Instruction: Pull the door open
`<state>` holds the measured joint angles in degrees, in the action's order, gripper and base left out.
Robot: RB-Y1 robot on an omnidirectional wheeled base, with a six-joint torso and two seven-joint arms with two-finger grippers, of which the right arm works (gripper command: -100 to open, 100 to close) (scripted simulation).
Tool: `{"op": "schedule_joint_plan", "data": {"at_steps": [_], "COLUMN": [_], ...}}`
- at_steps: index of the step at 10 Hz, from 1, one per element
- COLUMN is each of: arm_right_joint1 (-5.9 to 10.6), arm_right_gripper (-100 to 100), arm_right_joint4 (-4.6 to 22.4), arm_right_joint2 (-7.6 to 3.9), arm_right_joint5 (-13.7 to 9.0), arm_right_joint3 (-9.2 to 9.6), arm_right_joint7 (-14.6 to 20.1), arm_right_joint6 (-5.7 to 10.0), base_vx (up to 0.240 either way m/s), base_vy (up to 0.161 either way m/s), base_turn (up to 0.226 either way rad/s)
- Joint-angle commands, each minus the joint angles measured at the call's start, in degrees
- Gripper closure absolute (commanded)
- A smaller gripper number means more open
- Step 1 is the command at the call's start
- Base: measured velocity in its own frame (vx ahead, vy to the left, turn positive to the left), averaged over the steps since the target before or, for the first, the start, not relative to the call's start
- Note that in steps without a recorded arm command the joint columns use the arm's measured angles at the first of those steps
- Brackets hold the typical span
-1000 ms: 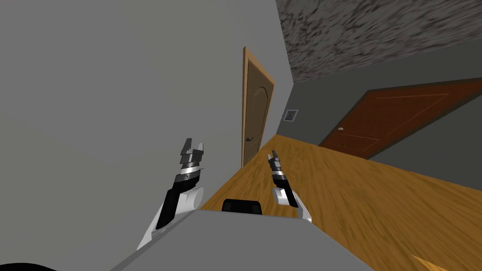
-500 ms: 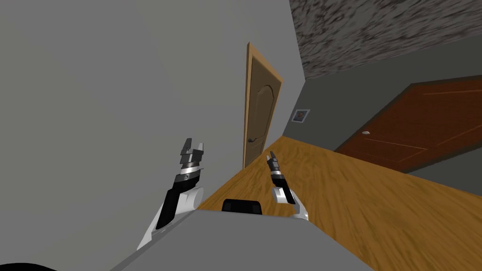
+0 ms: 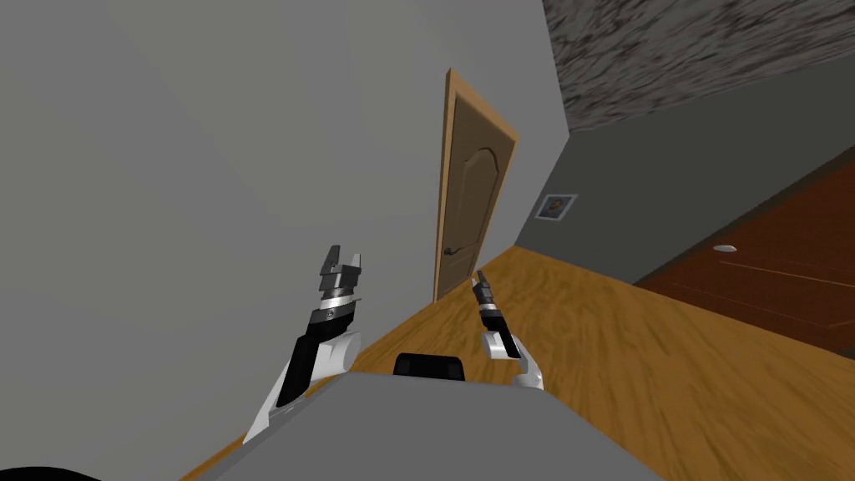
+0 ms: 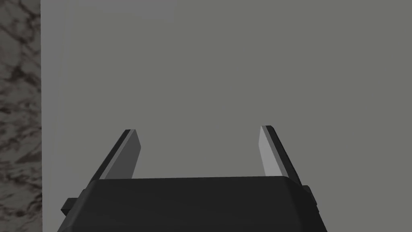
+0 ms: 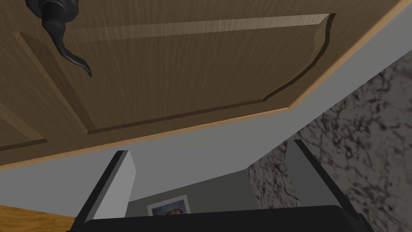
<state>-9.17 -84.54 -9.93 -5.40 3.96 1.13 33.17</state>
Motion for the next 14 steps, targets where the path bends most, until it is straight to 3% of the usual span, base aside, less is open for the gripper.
{"op": "schedule_joint_plan", "data": {"at_steps": [1,11,12,14], "arm_right_joint1": [0.97,6.59,7.64,8.16], "arm_right_gripper": [-100,-100,-100,-100], "arm_right_joint4": [2.1,15.0,17.4,18.6], "arm_right_joint2": [-0.58,-3.31,-3.79,-4.03], "arm_right_joint5": [-0.4,-2.8,-3.3,-3.5], "arm_right_joint3": [0.14,1.25,1.45,1.56], "arm_right_joint7": [0.2,0.8,0.9,1.0], "arm_right_joint6": [0.22,1.84,2.14,2.29], "base_vx": [0.059,0.034,0.046,0.020], "base_vy": [-0.110,-0.107,-0.164,-0.106], "base_turn": [0.217,0.191,0.302,0.118]}}
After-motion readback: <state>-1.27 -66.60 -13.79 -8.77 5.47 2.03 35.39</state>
